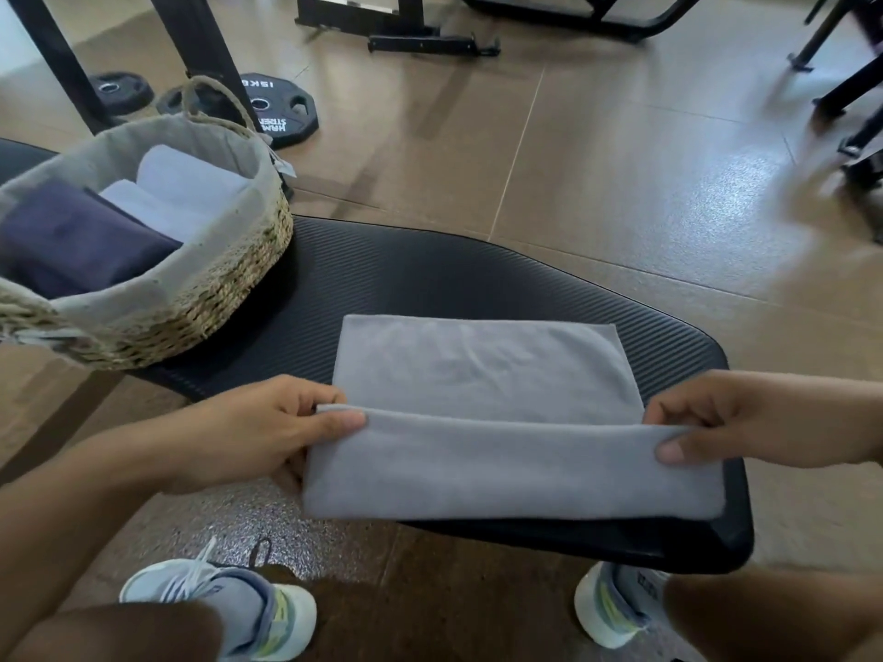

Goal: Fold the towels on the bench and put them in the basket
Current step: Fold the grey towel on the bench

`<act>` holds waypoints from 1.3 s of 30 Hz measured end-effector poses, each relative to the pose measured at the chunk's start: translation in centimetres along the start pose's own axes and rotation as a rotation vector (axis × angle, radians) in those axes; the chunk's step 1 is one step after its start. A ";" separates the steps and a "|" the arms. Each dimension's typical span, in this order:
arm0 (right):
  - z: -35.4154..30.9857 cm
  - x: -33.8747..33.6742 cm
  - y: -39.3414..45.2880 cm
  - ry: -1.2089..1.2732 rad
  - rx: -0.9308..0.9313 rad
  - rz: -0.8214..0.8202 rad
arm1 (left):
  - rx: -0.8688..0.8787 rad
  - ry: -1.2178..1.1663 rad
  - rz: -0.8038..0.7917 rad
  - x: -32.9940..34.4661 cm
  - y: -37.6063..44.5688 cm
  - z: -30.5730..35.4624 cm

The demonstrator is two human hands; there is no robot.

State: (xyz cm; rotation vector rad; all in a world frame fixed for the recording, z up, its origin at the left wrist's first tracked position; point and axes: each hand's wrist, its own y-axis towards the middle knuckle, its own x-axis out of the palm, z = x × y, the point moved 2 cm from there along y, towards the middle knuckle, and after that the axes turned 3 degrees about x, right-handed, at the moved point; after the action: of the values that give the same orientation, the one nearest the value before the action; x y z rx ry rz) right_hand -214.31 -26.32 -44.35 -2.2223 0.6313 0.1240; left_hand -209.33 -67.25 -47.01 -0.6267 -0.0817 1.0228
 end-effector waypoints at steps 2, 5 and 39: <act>0.5 0.0 -0.1 0.000 0.024 -0.046 | -0.059 -0.027 -0.054 0.5 -0.2 -0.2; 0.2 -0.2 0.1 0.061 0.023 0.009 | -0.060 -0.062 -0.020 0.6 0.0 0.3; 0.2 -4.9 7.5 -0.276 0.188 0.792 | 0.142 0.662 0.672 -4.3 7.9 0.7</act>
State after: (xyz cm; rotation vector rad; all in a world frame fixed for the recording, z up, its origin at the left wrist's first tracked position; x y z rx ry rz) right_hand -222.12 -28.32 -48.21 -1.6247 1.2686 0.7235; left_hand -217.97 -67.61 -49.65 -0.8574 0.8248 1.3924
